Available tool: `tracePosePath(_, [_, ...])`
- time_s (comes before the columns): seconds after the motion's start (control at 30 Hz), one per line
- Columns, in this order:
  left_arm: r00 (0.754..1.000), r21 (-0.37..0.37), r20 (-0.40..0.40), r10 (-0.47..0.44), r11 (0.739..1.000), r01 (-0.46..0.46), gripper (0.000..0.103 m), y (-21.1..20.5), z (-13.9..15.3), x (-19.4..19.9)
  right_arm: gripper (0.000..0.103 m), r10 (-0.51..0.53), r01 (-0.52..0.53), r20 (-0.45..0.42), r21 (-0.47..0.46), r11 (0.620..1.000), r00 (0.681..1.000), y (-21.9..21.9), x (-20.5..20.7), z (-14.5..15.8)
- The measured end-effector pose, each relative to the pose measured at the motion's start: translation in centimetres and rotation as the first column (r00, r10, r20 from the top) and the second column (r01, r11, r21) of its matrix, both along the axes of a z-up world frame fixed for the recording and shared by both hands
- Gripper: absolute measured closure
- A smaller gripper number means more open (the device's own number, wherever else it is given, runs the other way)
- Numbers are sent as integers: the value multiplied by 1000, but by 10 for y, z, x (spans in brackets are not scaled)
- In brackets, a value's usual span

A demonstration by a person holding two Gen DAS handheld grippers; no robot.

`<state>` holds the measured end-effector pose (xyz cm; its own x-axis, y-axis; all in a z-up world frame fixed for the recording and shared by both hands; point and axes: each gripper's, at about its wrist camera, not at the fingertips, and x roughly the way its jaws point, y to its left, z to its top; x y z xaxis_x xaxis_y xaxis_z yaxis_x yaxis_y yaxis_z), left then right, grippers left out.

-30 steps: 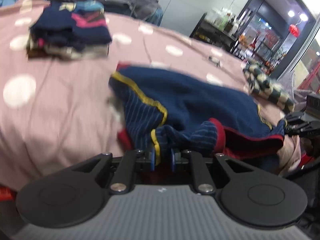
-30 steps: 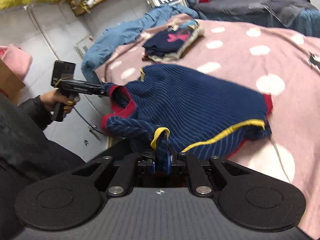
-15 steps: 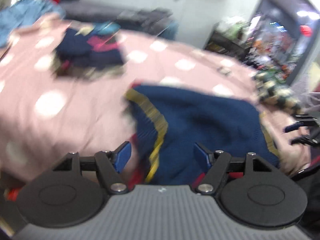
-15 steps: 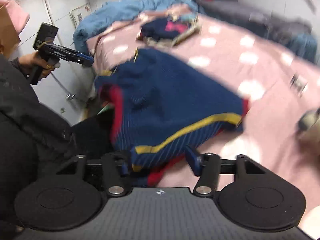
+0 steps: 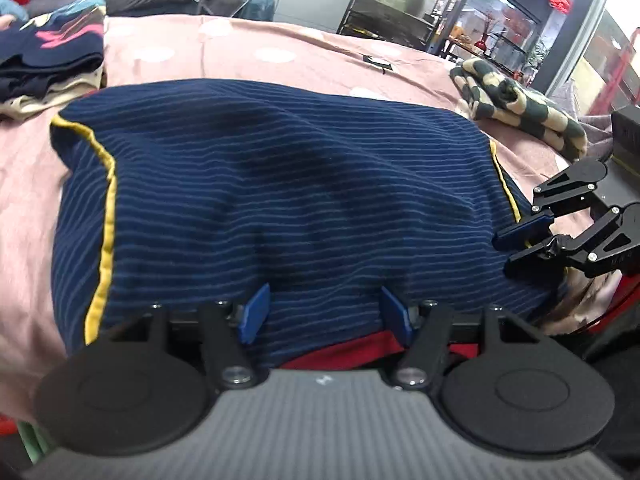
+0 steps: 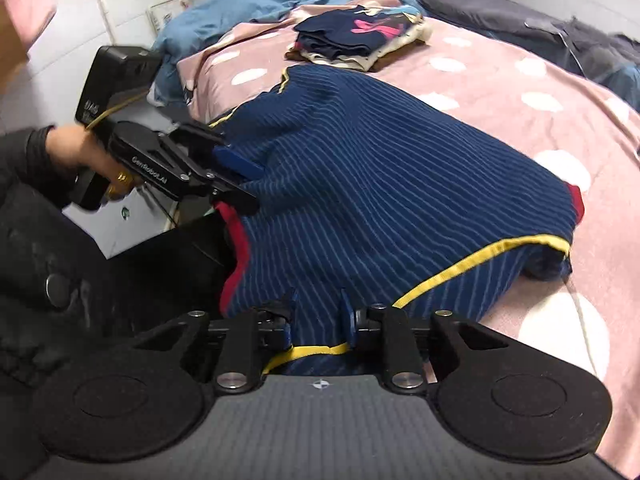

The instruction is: Fold small clothes

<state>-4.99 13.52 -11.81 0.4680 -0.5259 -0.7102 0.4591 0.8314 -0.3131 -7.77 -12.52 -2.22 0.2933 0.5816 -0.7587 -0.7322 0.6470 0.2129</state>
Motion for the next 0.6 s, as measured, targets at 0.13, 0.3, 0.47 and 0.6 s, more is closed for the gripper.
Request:
tracePosePath(0.13, [998,-6,-49,-30,1000,30,41,-7,29,-2,59,-70,66,32,89,994,997,-22,5,26])
tracePosePath(0.3, [972,105,162,-170,982,154,14,-74,86,-21,17,-336,332,22,107,937,942,-73,42,38])
tracePosePath(0.47, [931,260,180,-316,929,265,5,-183,95,-36,13,-489,513,-161,199,835,857,-104,65,21])
tracePosePath(0.6, [939,395,150,-309,890,229,10,-235,82,-53,13,-473,491,-133,206,846,871,-103,59,17])
